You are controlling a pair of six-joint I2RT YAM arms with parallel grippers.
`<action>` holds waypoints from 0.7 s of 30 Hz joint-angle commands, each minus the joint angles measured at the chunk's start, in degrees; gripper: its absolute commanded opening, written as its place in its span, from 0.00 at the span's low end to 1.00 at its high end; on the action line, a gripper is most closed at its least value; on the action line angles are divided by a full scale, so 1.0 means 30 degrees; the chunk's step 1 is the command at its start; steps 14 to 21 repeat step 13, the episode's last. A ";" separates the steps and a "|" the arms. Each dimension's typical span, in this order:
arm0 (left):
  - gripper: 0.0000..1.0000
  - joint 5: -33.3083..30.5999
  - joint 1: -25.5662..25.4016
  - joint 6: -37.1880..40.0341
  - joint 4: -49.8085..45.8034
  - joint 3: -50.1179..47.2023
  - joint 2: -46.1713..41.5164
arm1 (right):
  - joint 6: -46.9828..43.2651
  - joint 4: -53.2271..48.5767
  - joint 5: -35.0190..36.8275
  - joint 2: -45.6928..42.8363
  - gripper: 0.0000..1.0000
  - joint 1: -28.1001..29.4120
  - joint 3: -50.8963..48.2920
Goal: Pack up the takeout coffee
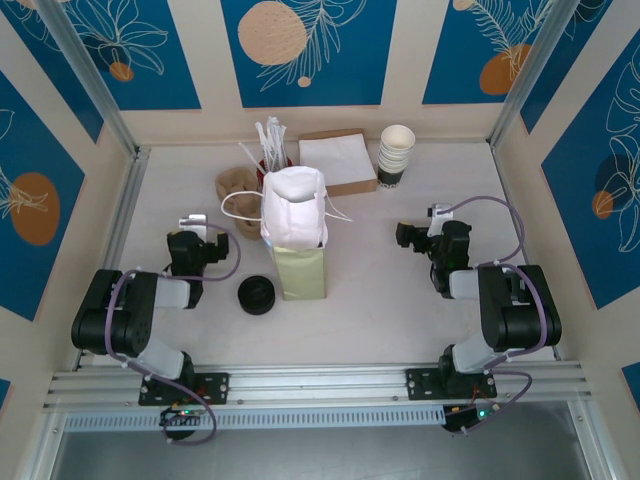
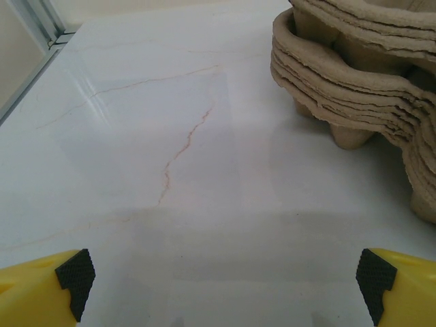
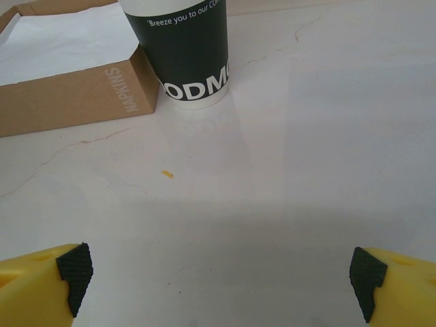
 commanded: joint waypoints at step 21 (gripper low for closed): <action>1.00 0.0348 -0.0124 0.0202 0.0762 0.0172 -0.0082 | -0.0466 0.0662 -0.0342 0.0006 0.99 -0.0069 0.0122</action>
